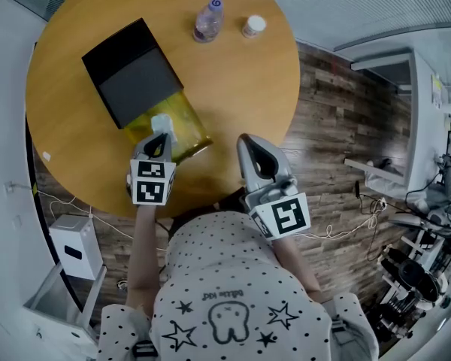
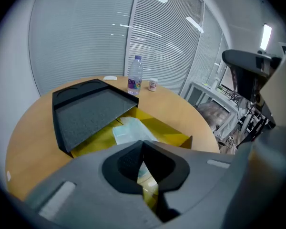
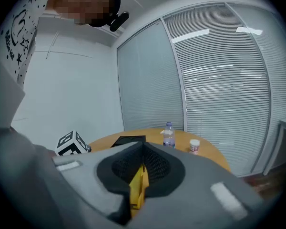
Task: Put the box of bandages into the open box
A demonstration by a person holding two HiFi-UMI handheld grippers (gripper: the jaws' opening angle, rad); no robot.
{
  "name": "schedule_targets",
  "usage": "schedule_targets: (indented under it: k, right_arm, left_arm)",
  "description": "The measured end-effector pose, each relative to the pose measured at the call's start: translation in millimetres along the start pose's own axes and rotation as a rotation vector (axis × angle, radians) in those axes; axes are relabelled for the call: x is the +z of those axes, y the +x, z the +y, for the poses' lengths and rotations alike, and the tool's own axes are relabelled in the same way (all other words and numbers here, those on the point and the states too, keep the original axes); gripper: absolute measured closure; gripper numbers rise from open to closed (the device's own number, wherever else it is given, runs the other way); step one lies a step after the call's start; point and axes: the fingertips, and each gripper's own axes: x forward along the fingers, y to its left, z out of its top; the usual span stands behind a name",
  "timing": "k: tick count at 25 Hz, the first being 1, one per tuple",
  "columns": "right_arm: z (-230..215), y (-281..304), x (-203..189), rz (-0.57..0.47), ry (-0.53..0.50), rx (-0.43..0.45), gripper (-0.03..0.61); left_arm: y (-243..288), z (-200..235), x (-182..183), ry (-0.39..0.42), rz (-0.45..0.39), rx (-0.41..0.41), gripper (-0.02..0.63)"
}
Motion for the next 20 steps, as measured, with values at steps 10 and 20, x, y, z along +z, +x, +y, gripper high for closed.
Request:
schedule_targets:
  k: [10, 20]
  right_arm:
    - [-4.2, 5.6, -7.8, 0.043, 0.011, -0.007, 0.574]
    - [0.1, 14.3, -7.3, 0.073, 0.016, 0.001, 0.574]
  left_arm:
    - [24.0, -3.8, -14.9, -0.007, 0.072, -0.035, 0.603]
    - [25.2, -3.2, -21.9, -0.01, 0.105, -0.071, 0.52]
